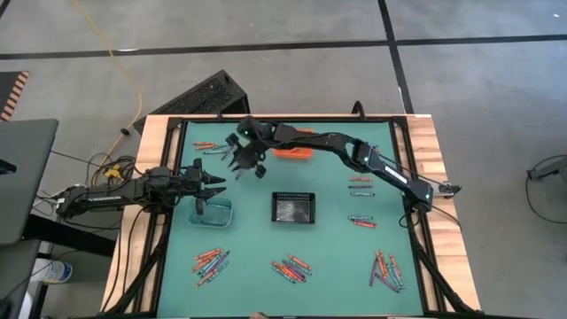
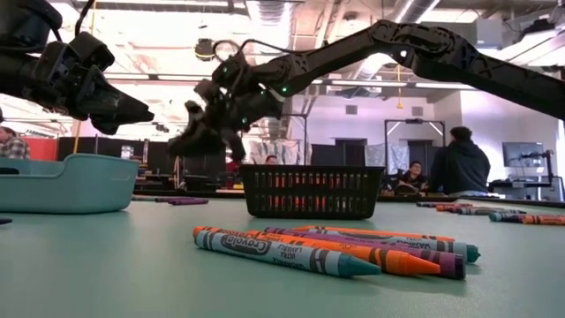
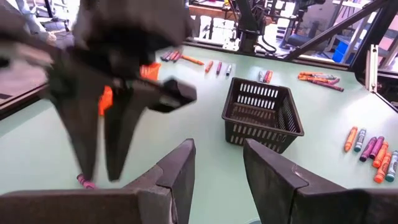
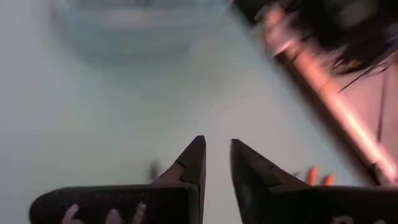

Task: Sort crayons
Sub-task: Put the violet crayon into the black bin

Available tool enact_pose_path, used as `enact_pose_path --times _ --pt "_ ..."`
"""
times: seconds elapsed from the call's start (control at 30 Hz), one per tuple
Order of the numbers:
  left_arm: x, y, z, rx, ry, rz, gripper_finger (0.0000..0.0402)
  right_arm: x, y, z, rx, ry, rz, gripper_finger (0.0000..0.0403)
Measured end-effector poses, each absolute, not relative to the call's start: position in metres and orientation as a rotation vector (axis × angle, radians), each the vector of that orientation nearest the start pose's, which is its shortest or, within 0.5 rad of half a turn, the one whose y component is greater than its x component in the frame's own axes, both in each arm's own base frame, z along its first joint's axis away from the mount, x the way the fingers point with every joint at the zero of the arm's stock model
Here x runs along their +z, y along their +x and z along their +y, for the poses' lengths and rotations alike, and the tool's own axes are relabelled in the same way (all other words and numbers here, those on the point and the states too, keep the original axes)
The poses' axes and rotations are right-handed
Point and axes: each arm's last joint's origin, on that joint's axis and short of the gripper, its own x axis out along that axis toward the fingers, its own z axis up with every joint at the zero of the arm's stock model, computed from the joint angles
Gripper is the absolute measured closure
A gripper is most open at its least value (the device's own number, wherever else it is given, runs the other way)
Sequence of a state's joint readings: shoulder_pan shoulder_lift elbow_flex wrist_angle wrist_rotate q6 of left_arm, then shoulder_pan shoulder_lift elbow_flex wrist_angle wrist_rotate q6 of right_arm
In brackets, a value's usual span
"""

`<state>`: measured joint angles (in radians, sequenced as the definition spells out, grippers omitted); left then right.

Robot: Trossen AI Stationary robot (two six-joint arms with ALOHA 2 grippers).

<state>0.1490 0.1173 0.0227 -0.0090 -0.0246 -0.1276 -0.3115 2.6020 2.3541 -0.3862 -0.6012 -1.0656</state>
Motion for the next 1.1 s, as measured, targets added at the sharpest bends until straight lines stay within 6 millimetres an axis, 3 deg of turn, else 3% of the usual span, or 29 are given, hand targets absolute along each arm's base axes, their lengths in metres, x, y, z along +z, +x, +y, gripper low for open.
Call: enact_pose_path --times 0.07,0.23,0.43,0.57,0.87,1.0,1.1 --pt "0.161 0.102 0.016 0.180 -0.134 0.093 0.0276 0.189 0.552 -0.159 0.540 -0.694 0.314 0.0326" --pt "0.161 0.102 0.016 0.181 -0.134 0.093 0.0276 0.192 0.552 -0.152 0.471 -0.511 0.400 0.0326" --pt "0.161 0.102 0.016 0.180 -0.134 0.093 0.0276 0.221 0.554 -0.138 0.030 -0.130 0.531 0.0326" --pt "0.161 0.102 0.016 0.179 -0.134 0.093 0.0276 0.214 0.551 -0.144 -0.199 0.147 0.578 0.0326" --pt "0.161 0.102 0.016 0.180 -0.134 0.093 0.0276 0.188 0.535 -0.162 -0.678 0.398 0.676 0.0326" --pt "0.161 0.102 0.016 0.179 -0.134 0.093 0.0276 0.174 0.530 -0.167 -0.728 0.501 0.731 0.0326" --pt "0.161 0.102 0.016 0.180 -0.134 0.093 0.0276 0.165 0.536 -0.158 -0.716 0.524 0.713 0.0326"
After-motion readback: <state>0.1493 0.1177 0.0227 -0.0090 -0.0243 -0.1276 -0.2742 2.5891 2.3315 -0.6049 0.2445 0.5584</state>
